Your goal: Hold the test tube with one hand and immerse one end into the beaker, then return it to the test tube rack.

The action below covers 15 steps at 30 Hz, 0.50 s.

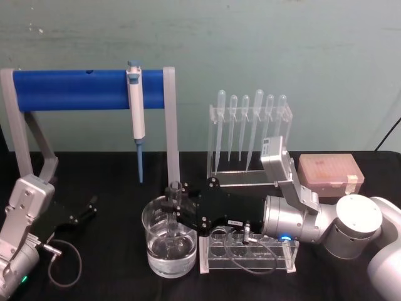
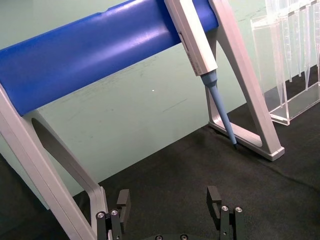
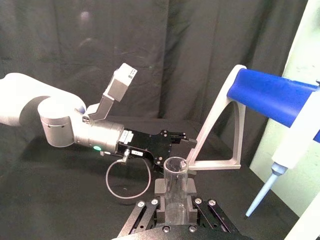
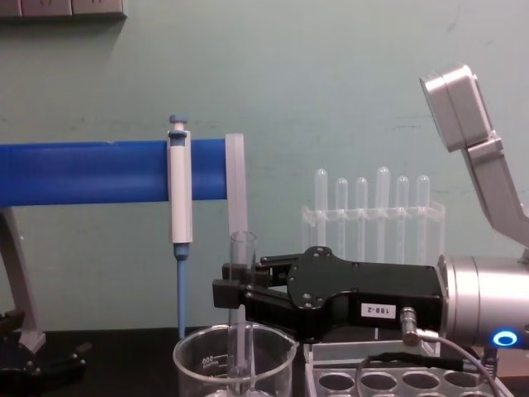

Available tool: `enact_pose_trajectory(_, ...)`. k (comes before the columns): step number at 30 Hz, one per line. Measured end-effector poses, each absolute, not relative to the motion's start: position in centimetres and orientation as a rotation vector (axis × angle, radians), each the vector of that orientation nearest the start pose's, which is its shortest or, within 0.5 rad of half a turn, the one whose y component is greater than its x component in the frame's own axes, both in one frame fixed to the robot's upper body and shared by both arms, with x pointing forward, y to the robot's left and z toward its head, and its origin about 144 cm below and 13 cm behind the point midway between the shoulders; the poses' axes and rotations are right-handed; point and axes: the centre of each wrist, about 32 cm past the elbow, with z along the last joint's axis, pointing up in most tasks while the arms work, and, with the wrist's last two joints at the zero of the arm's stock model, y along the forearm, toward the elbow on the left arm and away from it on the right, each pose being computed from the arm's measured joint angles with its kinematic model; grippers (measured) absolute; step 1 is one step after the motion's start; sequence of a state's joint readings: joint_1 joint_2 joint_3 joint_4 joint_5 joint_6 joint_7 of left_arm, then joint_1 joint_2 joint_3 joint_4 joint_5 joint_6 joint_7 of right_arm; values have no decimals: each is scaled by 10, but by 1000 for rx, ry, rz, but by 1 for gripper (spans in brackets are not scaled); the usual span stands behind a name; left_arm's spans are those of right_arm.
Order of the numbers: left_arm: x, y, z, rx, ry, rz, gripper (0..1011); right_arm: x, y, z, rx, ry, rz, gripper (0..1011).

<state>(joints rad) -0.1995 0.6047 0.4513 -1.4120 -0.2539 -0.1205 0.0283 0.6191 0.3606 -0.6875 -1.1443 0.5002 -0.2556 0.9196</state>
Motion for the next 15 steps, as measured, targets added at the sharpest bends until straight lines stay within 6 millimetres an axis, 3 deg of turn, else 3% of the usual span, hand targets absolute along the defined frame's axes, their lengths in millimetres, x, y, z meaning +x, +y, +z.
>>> enact_pose_trajectory(15,489,310,1140,304,-285,1248,1000,590,-203,1196,-22,-227,-220,226)
